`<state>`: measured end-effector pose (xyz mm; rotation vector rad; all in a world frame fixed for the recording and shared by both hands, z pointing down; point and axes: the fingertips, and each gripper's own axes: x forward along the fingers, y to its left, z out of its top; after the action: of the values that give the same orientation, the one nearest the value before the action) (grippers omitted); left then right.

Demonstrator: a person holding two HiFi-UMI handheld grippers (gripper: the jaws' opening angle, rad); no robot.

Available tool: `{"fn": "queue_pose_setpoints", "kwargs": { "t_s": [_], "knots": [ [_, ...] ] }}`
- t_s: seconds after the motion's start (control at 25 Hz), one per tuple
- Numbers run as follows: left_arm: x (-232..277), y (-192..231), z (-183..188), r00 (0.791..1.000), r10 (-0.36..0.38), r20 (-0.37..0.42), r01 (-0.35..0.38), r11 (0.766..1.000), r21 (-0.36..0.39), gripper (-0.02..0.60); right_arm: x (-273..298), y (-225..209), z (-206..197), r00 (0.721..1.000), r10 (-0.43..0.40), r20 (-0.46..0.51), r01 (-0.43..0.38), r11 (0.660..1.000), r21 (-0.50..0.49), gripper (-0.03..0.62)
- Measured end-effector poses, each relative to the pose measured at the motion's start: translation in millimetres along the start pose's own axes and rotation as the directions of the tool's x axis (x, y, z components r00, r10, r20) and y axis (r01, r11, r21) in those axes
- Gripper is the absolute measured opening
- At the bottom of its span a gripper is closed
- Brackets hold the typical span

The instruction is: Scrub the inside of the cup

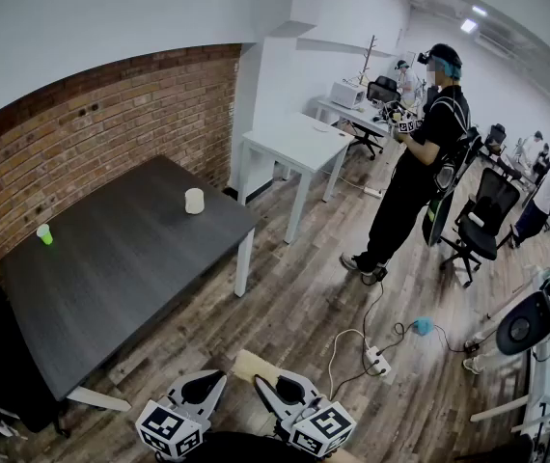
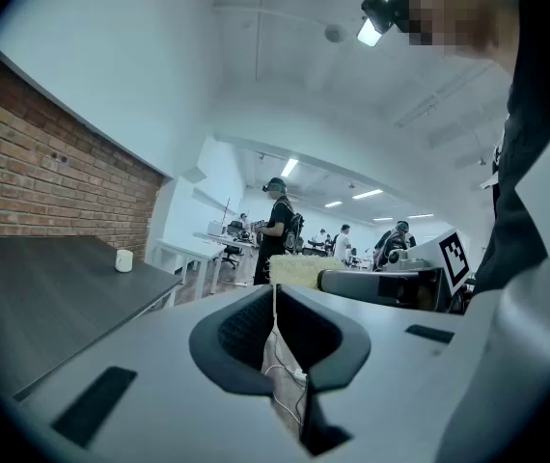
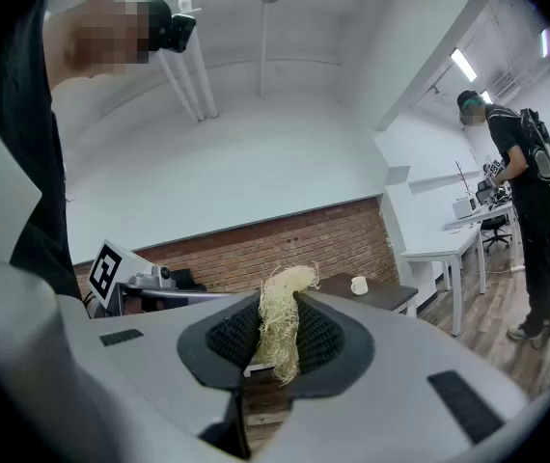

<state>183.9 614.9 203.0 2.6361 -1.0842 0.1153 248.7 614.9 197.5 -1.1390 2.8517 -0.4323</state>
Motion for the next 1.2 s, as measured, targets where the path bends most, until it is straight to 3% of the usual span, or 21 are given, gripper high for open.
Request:
{"fn": "queue_pose_setpoints", "kwargs": {
  "t_s": [0.64, 0.84, 1.2],
  "knots": [
    [58.4, -67.6, -7.1, 1.000, -0.006, -0.027, 0.006, 1.000, 0.019, 0.023, -74.5, -49.5, 12.8, 0.999, 0.005, 0.040, -0.007, 0.999, 0.050, 0.083],
    [73.1, -83.9, -17.6, 0.999, 0.023, -0.038, -0.023, 1.000, 0.008, 0.023, -90.1, -65.5, 4.1, 0.999, 0.035, 0.022, -0.037, 0.997, 0.071, 0.083],
    [82.4, -69.0, -30.7, 0.995, 0.091, -0.051, -0.093, 0.995, -0.035, 0.023, -77.4, -85.9, -14.8, 0.996, 0.081, -0.032, -0.077, 0.991, 0.109, 0.083]
  ]
}}
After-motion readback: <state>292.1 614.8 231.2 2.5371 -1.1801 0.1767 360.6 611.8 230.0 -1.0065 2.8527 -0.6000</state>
